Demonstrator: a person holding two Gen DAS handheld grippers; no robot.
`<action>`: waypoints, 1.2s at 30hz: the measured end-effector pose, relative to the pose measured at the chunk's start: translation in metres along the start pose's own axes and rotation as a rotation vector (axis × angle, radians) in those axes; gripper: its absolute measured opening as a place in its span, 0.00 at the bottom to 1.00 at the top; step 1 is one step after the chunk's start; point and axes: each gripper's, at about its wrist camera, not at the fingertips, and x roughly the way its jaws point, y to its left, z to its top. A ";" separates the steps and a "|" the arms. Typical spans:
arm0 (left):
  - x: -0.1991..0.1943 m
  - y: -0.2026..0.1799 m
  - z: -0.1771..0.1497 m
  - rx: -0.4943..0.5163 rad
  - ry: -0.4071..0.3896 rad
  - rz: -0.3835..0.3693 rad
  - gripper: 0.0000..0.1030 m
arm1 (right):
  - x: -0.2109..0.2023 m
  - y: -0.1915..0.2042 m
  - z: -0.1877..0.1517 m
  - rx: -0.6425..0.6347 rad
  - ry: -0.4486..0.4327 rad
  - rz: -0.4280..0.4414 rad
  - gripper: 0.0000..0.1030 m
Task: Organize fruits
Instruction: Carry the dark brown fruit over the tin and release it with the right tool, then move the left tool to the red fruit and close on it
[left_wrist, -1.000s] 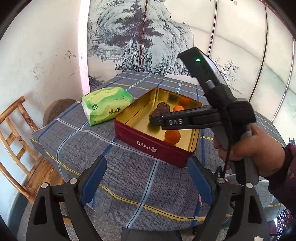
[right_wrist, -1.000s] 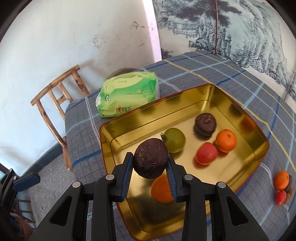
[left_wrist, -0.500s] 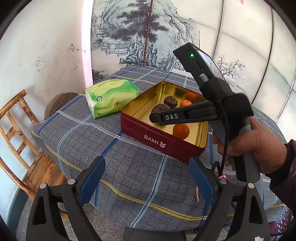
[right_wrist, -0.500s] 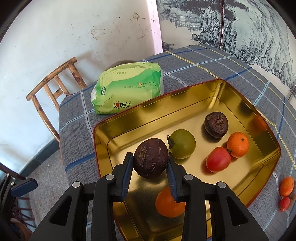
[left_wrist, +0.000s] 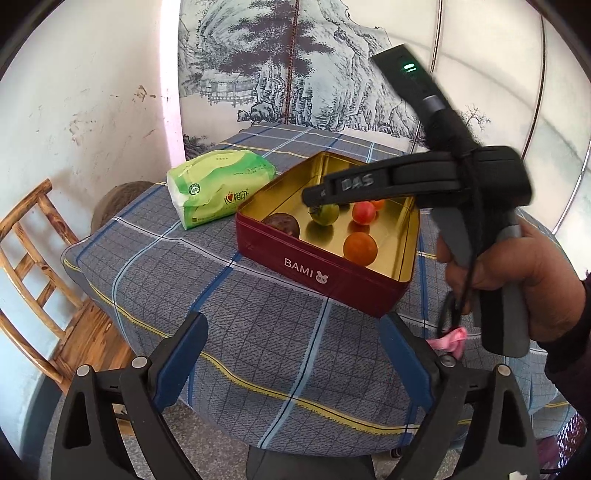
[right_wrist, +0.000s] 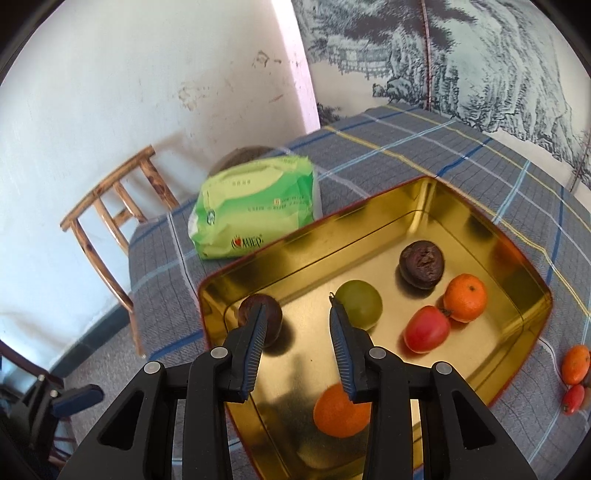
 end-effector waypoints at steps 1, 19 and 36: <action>0.000 -0.002 0.000 0.006 0.002 -0.001 0.89 | -0.005 -0.002 -0.002 0.009 -0.011 0.006 0.36; -0.012 -0.075 0.009 0.226 -0.010 -0.192 0.89 | -0.160 -0.175 -0.174 0.269 -0.099 -0.367 0.44; 0.082 -0.227 0.075 0.294 0.043 -0.341 0.73 | -0.222 -0.290 -0.261 0.541 -0.178 -0.416 0.48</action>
